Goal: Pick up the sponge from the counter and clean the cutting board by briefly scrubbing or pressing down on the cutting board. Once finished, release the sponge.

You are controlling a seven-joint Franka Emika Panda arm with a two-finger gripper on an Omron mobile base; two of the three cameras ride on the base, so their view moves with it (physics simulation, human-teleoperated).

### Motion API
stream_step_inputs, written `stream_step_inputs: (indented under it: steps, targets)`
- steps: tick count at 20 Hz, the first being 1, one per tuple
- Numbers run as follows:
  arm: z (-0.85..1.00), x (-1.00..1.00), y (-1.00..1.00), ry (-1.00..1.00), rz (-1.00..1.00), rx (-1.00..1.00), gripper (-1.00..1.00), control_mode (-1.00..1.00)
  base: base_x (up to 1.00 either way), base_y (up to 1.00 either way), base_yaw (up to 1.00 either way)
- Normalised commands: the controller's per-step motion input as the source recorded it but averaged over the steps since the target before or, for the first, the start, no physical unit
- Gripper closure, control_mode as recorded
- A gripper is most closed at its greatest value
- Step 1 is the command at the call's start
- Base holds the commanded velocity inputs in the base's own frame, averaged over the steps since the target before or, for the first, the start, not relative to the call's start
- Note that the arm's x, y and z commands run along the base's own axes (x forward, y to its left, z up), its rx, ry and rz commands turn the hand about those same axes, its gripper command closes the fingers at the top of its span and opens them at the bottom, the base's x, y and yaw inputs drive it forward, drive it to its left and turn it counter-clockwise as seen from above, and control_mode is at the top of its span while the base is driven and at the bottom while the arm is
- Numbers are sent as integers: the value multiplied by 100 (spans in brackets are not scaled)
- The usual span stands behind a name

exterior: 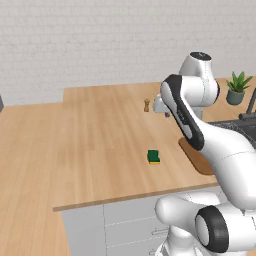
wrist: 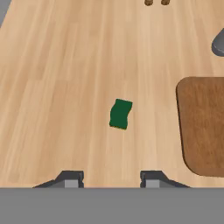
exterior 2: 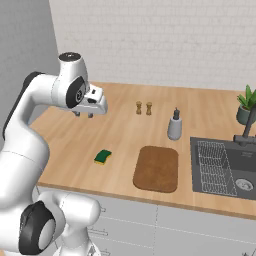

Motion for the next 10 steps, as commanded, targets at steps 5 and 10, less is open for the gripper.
stream_step_inputs:
  steps: [5,10]
  targets:
    - [-33,7,9,0,0,-1,-100,-100,0,0,0]
    - [-29,1,34,2,3,-1,-100,-100,0,0,0]
